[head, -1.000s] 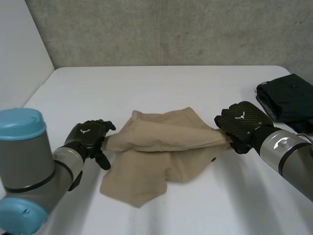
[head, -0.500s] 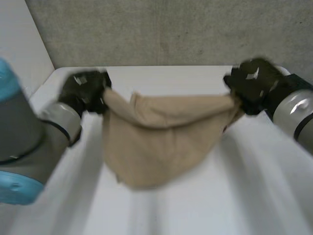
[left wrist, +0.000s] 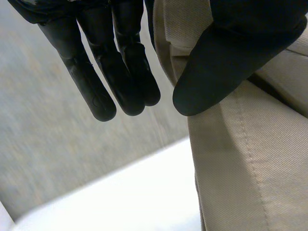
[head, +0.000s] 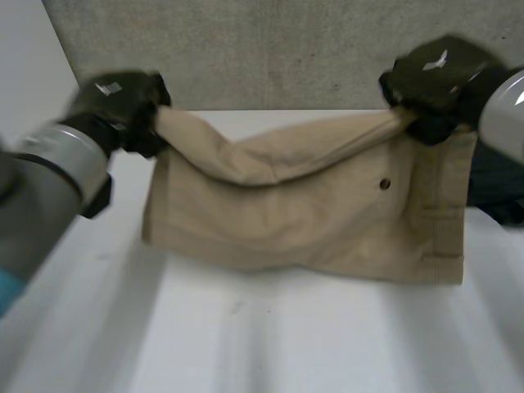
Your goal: Fold the laundry.
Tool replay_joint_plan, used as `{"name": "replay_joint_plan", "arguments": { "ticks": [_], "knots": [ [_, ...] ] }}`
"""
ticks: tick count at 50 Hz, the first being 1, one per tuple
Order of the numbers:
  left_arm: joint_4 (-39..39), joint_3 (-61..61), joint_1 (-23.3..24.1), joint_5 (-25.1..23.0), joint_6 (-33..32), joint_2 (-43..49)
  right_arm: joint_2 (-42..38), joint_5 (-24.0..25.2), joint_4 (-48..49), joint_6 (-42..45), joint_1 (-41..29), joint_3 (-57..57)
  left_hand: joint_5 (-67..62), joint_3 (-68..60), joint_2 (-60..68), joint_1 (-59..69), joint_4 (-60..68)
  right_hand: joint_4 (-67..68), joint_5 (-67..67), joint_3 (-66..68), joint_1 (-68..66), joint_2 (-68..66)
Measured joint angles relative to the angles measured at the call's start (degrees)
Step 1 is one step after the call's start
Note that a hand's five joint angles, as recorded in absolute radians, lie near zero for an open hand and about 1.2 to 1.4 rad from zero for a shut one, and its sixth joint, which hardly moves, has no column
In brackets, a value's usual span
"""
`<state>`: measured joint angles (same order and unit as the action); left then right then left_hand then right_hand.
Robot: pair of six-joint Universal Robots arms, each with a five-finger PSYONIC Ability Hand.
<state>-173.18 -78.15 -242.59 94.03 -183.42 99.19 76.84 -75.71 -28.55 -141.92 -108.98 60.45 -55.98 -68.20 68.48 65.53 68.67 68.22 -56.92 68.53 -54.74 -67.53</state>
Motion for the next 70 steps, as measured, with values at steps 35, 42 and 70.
{"name": "replay_joint_plan", "arguments": {
  "ticks": [35,42,70],
  "knots": [
    [-15.4,23.3,1.5,5.2,-1.6,18.6,-15.0,-12.0,32.2,-13.9,-5.8,-9.0,0.0,-0.1,0.1,0.0,0.0,0.0,-0.1,0.0,0.0,0.0],
    [-15.5,4.9,1.8,4.9,-2.1,19.2,-19.9,-11.9,26.9,-7.6,-5.7,2.1,0.0,-0.1,0.1,0.0,0.0,0.0,-0.1,0.0,0.0,0.0],
    [-2.1,-41.8,2.4,4.7,-40.3,-12.8,5.7,-5.6,-7.4,21.8,-0.1,37.8,0.0,-0.1,0.1,0.0,0.0,0.0,-0.1,0.0,0.0,0.0]
  ]
}}
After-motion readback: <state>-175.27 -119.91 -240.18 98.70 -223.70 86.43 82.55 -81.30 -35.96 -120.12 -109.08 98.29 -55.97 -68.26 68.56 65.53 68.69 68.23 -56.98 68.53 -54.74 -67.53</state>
